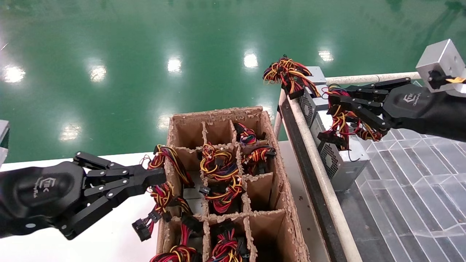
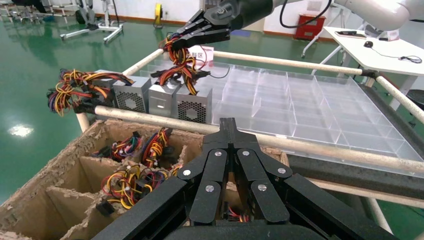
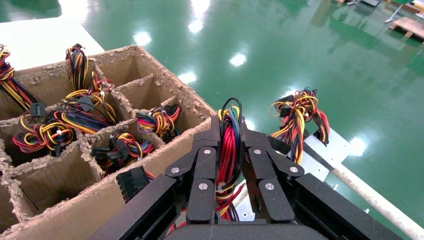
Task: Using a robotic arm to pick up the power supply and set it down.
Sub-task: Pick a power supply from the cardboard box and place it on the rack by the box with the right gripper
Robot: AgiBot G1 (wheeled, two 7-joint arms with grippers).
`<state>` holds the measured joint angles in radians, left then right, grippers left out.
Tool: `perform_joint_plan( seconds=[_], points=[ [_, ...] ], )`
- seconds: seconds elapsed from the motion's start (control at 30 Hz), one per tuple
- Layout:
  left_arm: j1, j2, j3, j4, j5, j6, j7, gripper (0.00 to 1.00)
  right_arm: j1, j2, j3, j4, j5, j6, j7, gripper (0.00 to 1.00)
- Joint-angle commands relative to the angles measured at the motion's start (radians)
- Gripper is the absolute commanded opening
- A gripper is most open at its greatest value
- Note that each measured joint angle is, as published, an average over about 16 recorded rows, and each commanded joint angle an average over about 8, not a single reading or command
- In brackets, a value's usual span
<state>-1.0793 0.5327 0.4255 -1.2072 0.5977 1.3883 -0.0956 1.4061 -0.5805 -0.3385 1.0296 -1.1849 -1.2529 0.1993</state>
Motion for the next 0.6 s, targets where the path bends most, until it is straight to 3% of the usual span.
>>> perform_joint_plan(
  seconds=[0.03, 0.07, 0.6],
  points=[
    [0.0, 0.0, 0.0, 0.0, 0.0, 0.0, 0.0, 0.0, 0.008, -0.003, -0.003, -0.005, -0.003, -0.004, 0.005, 0.94],
    [0.0, 0.0, 0.0, 0.0, 0.0, 0.0, 0.0, 0.0, 0.011, -0.002, -0.004, -0.004, -0.004, -0.005, 0.008, 1.0],
    [0.0, 0.0, 0.0, 0.0, 0.0, 0.0, 0.0, 0.0, 0.022, 0.016, -0.013, 0.083, -0.039, 0.012, 0.045, 1.0]
  ],
)
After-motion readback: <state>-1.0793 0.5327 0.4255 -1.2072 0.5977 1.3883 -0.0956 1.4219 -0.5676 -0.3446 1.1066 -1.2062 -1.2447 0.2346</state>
